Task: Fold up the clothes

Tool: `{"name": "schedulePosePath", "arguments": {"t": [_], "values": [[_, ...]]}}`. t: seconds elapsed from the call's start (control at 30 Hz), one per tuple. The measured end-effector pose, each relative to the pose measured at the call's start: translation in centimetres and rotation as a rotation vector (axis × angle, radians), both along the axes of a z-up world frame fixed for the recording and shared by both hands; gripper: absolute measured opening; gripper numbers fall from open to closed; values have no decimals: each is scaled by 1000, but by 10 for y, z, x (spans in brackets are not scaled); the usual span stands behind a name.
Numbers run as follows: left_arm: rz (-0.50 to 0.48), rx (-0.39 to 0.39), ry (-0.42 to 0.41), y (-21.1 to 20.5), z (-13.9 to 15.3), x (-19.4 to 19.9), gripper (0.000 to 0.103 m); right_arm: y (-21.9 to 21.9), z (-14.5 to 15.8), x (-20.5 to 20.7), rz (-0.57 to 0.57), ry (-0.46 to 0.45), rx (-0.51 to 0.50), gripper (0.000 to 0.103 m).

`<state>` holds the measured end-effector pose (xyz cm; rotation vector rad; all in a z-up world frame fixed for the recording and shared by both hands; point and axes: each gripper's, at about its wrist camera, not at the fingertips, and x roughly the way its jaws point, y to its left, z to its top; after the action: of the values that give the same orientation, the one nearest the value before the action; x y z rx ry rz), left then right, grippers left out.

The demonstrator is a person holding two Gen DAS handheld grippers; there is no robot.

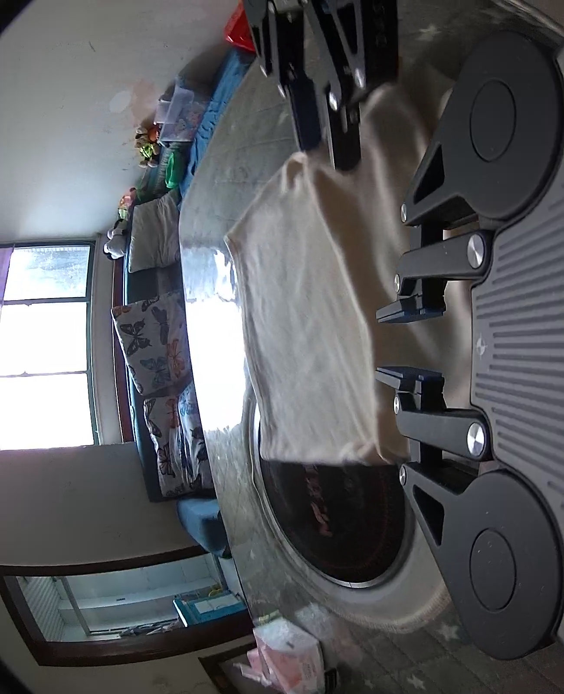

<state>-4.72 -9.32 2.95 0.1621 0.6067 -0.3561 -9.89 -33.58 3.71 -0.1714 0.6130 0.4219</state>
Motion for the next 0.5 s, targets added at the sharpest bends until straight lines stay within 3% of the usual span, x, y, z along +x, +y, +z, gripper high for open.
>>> {"name": "schedulePosePath", "arguments": {"t": [0.23, 0.4, 0.5], "values": [[23, 18, 26, -2, -13, 18, 25, -1, -20, 28, -42, 40, 10, 20], [12, 14, 19, 2, -11, 13, 25, -12, -12, 18, -46, 29, 35, 19], [-1, 26, 0, 4, -11, 3, 38, -11, -10, 3, -17, 24, 15, 21]]}}
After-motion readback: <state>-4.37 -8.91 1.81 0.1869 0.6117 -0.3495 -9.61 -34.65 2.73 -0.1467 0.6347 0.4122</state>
